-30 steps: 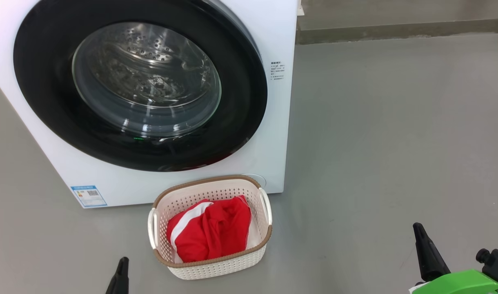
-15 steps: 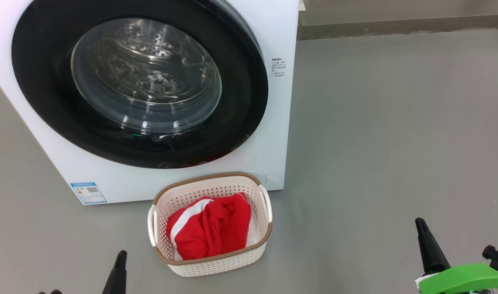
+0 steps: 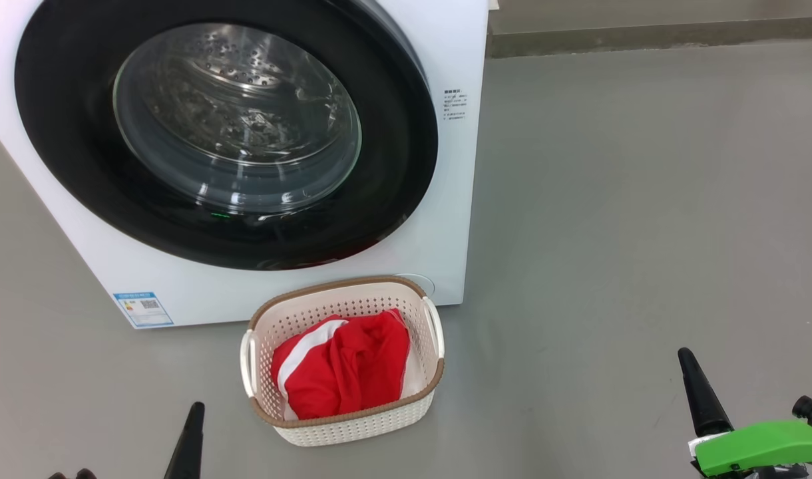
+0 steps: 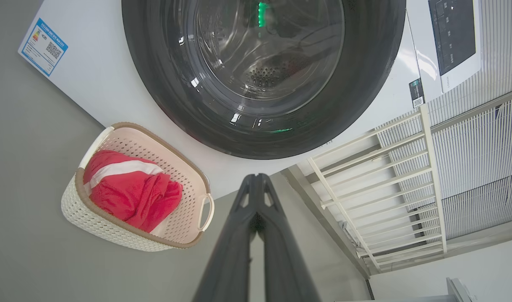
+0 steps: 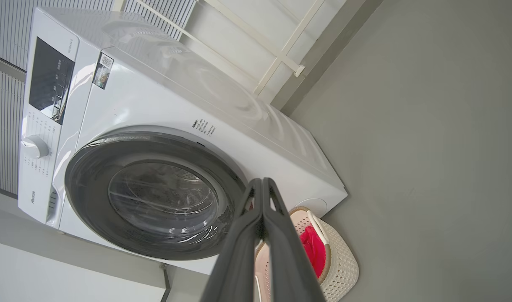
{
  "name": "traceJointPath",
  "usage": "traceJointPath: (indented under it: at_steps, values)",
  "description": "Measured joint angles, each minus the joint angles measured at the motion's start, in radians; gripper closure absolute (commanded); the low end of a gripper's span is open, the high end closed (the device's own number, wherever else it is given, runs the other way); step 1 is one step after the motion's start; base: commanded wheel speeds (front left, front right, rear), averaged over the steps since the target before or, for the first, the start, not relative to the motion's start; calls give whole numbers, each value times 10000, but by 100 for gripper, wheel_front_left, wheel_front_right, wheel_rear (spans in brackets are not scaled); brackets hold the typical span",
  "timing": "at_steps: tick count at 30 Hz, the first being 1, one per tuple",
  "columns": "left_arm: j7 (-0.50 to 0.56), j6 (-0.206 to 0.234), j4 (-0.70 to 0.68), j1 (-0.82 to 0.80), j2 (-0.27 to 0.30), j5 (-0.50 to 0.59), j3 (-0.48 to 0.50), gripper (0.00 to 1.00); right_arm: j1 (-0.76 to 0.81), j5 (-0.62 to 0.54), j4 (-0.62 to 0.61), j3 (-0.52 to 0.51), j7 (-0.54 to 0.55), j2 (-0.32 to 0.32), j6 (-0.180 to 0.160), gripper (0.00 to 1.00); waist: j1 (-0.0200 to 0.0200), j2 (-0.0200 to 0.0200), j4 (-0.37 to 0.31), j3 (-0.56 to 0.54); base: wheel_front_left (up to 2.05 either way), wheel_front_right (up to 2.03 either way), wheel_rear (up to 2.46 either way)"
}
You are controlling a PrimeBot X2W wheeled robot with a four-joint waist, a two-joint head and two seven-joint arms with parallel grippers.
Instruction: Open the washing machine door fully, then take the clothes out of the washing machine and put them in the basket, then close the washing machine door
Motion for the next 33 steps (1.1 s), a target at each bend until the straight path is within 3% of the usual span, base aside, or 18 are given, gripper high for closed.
traceJointPath:
  at_steps: [33]
  values:
    - [917, 0, 314, -672, 2, -3707, 194, 100, -623, 3662, 121, -113, 938, -77, -4, 100, 0, 0, 38, 259, 0, 0, 0]
